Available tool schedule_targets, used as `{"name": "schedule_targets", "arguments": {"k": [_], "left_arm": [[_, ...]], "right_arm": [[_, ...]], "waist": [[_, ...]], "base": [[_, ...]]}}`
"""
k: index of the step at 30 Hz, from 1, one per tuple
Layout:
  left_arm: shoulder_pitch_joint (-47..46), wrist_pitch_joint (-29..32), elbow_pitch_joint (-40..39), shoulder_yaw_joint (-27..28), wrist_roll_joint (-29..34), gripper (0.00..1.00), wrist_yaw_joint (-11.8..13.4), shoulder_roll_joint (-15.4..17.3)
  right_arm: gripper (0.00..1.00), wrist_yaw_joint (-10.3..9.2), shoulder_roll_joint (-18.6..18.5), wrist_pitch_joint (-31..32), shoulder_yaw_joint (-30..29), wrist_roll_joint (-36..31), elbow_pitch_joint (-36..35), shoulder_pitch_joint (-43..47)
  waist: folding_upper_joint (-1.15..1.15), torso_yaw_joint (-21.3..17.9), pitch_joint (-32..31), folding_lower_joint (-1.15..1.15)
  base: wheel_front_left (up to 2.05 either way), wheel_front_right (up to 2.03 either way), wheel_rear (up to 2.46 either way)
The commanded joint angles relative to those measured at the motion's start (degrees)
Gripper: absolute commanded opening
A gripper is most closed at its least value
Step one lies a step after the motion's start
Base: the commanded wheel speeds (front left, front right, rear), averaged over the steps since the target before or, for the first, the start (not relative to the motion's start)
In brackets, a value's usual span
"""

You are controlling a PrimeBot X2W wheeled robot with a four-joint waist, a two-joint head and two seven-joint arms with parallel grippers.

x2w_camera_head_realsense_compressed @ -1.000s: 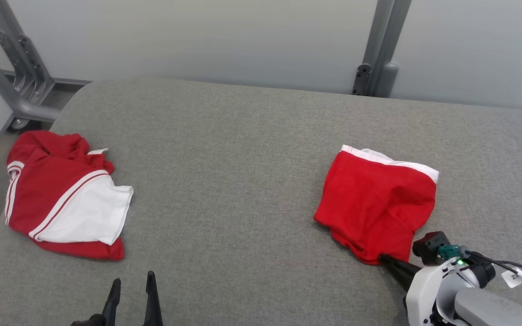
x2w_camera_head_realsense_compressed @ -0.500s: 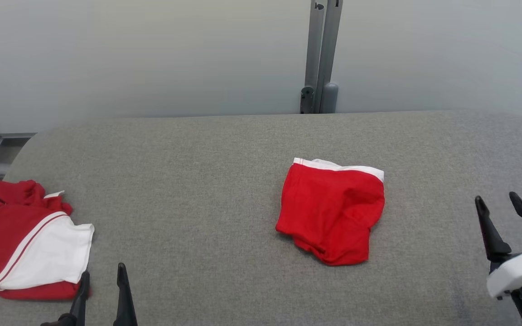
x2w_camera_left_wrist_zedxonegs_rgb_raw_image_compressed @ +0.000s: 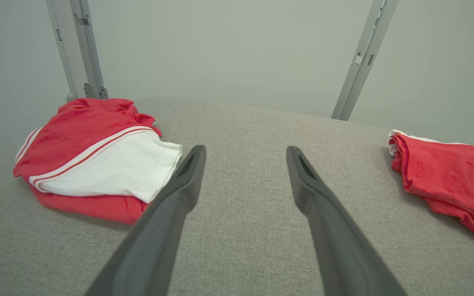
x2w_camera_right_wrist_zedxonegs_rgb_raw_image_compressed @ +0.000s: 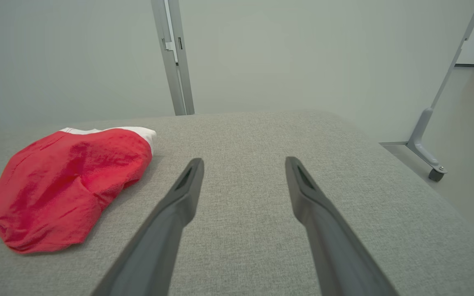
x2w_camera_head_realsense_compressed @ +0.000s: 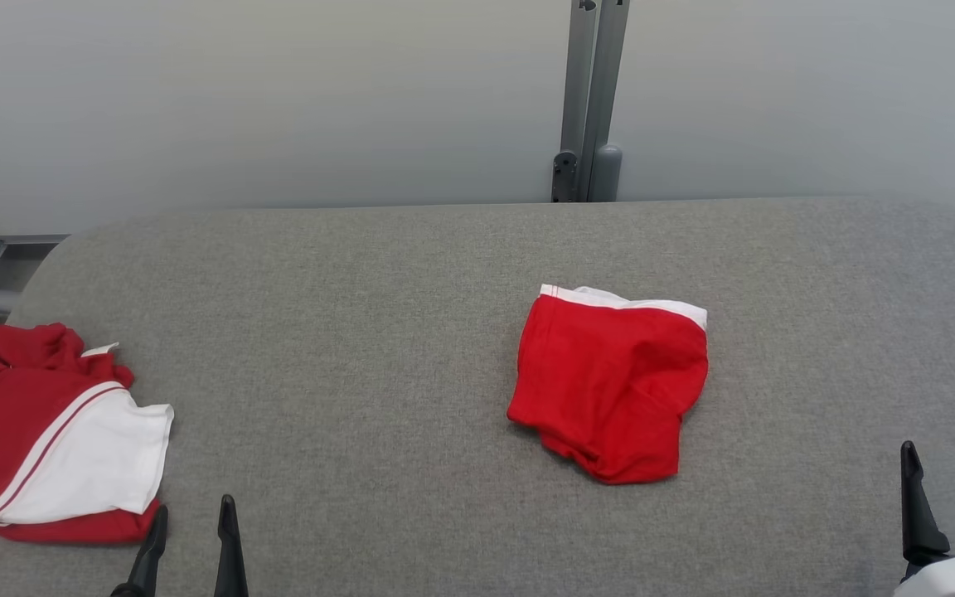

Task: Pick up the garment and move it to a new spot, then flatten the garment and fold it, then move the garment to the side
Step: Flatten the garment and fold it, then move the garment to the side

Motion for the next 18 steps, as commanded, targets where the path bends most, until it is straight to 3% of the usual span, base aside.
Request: {"name": "schedule_targets", "arguments": {"k": [1,5,9,15,18], "left_arm": [[0.0,0.0,0.2,0.2,0.7,1.00,-0.5,0.1],[-0.3,0.0,0.6,0.3,0.8,1.00,-0.8,0.1],[-1.0,0.0,0.5,0.1,0.9,1.00,-1.0,0.1],[-2.3,0.0,0.6,-1.1,0.9,1.00,-1.2,0.1],[-2.9,0.0,0.9,-2.4,0.9,1.00,-1.3,0.1]], "right_arm": [[1.00,0.00,0.2,-0.2,0.2,-0.5,0.3,0.2],[1.00,0.00,0.3,-0.2,1.5,0.5,0.8,-1.2],[1.00,0.00,0.3,0.0,5.3,6.4,4.1,-4.5],[1.00,0.00,-0.5,15.6,12.7,18.9,8.5,-13.9],[1.00,0.00,0.5,23.9,12.6,19.8,13.3,-18.8]], "waist": [[0.00,0.0,0.1,0.00],[0.00,0.2,0.2,0.00],[0.00,0.5,0.8,0.00],[0.00,1.3,2.7,0.00],[0.00,2.6,3.4,0.00]], "base": [[0.00,0.00,0.00],[0.00,0.00,0.00],[0.00,0.00,0.00],[0.00,0.00,0.00],[0.00,0.00,0.00]]}}
